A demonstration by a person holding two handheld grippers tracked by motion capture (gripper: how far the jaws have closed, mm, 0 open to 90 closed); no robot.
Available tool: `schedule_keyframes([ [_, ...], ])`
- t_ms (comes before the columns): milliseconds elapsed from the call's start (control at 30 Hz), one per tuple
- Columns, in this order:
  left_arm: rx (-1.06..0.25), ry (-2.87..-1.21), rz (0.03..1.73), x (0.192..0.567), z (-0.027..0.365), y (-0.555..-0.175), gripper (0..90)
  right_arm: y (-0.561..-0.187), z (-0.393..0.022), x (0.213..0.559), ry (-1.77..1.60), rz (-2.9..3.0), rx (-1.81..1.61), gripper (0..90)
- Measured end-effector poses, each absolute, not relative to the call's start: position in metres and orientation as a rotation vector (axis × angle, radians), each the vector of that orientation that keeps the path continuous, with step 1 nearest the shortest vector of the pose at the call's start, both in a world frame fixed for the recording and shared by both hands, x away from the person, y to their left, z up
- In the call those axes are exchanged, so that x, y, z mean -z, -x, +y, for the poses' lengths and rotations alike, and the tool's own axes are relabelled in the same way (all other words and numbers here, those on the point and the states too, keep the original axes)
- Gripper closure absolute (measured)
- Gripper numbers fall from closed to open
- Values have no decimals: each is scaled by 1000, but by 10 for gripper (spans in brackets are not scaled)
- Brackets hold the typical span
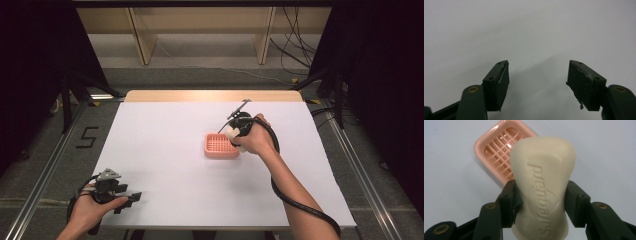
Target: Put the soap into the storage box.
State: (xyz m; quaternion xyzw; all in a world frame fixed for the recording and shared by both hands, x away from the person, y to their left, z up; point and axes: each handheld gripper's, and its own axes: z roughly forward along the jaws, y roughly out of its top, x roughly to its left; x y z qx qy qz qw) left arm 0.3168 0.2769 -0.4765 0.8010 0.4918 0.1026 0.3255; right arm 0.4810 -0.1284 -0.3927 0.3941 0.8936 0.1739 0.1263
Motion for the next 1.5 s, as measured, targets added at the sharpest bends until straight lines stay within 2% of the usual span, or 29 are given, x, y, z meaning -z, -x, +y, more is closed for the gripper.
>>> schedule_keyframes([
  [1500,-275,-2106,1284,477,277,-318,334,-501,-109,403,-967,2721,-500,504],
])
